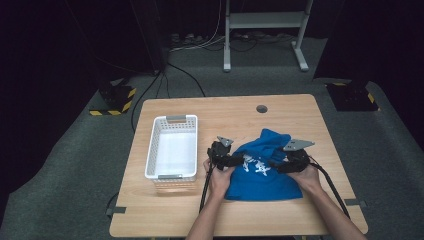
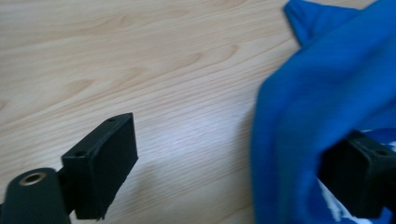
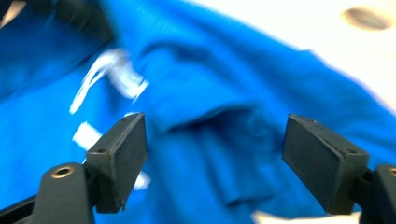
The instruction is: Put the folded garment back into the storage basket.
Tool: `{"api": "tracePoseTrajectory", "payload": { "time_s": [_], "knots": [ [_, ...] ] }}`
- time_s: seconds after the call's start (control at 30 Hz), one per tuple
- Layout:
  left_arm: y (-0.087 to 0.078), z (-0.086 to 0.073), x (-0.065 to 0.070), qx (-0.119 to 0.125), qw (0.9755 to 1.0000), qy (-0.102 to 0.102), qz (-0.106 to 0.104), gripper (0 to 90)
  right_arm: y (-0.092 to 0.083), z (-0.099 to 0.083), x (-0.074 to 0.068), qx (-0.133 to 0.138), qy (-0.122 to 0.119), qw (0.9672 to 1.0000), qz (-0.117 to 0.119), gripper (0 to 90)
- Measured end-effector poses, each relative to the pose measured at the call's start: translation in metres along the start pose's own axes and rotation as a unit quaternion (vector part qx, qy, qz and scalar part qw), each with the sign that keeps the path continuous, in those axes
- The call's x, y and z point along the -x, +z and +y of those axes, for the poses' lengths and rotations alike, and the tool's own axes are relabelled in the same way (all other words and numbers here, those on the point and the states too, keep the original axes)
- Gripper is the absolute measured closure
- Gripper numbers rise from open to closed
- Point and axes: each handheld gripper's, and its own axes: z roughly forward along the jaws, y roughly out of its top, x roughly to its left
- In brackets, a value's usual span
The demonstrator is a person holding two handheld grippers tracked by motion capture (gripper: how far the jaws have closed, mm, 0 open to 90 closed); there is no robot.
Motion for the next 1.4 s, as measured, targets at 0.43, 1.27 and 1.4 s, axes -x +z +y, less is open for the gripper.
{"api": "tracePoseTrajectory", "payload": {
  "time_s": [0.43, 1.27, 1.4],
  "knots": [
    [0.002, 0.000, -0.002, 0.015, 0.9948, -0.016, -0.100, 61.1, 0.017, 0.004, -0.005, -0.021, 0.034, 0.9982, -0.045, 19.5],
    [-0.001, -0.009, -0.021, -0.011, 0.9985, -0.044, -0.029, 50.8, -0.001, -0.022, 0.005, -0.040, 0.016, 0.9981, -0.045, 16.9],
    [0.000, -0.009, -0.016, -0.002, 0.9994, -0.015, -0.029, 29.0, 0.002, -0.017, 0.005, -0.020, 0.038, 0.9977, -0.053, 17.8]
  ]
}}
